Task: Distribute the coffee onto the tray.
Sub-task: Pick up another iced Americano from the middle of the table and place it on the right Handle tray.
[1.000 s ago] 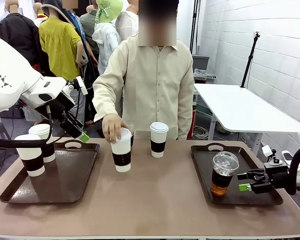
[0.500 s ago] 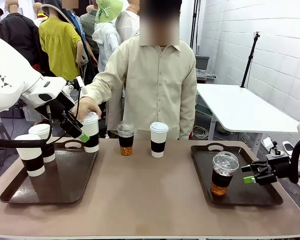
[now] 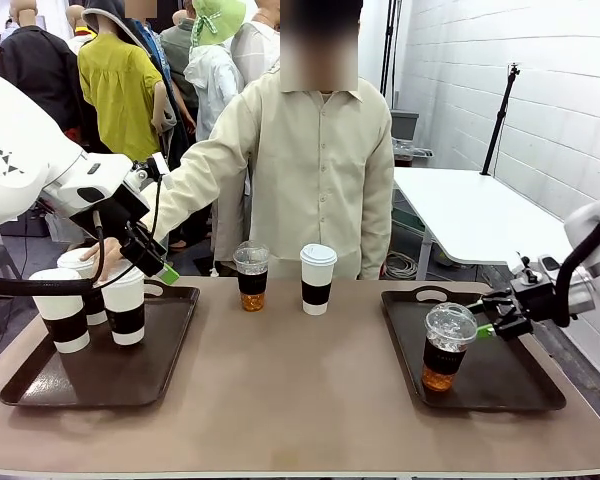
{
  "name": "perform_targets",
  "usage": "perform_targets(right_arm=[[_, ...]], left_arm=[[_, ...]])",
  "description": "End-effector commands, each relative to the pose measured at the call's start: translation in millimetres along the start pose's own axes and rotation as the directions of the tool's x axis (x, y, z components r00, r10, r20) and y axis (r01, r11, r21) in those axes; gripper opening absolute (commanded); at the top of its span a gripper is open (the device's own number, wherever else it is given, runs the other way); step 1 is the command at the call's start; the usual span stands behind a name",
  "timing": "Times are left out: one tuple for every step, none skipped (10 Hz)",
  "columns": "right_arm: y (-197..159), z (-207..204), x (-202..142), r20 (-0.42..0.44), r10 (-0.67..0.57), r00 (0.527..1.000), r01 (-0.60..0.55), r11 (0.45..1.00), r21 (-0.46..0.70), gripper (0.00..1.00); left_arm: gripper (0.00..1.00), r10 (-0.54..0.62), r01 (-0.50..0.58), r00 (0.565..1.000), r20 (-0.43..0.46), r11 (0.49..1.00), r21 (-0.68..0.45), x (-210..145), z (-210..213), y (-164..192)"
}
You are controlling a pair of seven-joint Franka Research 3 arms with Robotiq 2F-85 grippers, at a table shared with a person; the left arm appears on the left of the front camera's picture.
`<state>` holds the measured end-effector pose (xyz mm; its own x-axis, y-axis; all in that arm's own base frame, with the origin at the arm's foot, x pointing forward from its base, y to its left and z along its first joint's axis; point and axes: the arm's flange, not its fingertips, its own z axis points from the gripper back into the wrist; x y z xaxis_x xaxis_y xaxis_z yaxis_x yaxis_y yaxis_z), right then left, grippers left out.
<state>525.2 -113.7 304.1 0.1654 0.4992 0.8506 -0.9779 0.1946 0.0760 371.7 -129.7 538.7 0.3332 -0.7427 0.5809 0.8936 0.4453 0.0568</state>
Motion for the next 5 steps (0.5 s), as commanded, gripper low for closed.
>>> perform_targets(right_arm=[[-19, -14, 4, 0.040, 0.060, 0.997, -0.061, 0.998, 0.027, 1.00], [-27, -22, 10, 0.073, 0.088, 0.993, -0.091, 0.995, 0.038, 1.00], [-32, -35, 18, 0.109, 0.103, 0.989, -0.107, 0.994, 0.033, 1.00], [-39, -48, 23, 0.145, 0.088, 0.985, -0.094, 0.995, 0.031, 1.00], [-44, -58, 28, 0.174, 0.075, 0.982, -0.082, 0.996, 0.035, 1.00]], left_arm=[[1.00, 0.000, 0.000, 1.000, 0.007, 1.000, -0.013, 0, 1, 1], [1.00, 0.000, 0.000, 1.000, 0.007, 1.000, -0.013, 0, 1, 1], [1.00, 0.000, 0.000, 1.000, 0.007, 1.000, -0.013, 0, 1, 1], [1.00, 0.000, 0.000, 1.000, 0.007, 1.000, -0.013, 0, 1, 1], [1.00, 0.000, 0.000, 1.000, 0.007, 1.000, -0.013, 0, 1, 1]])
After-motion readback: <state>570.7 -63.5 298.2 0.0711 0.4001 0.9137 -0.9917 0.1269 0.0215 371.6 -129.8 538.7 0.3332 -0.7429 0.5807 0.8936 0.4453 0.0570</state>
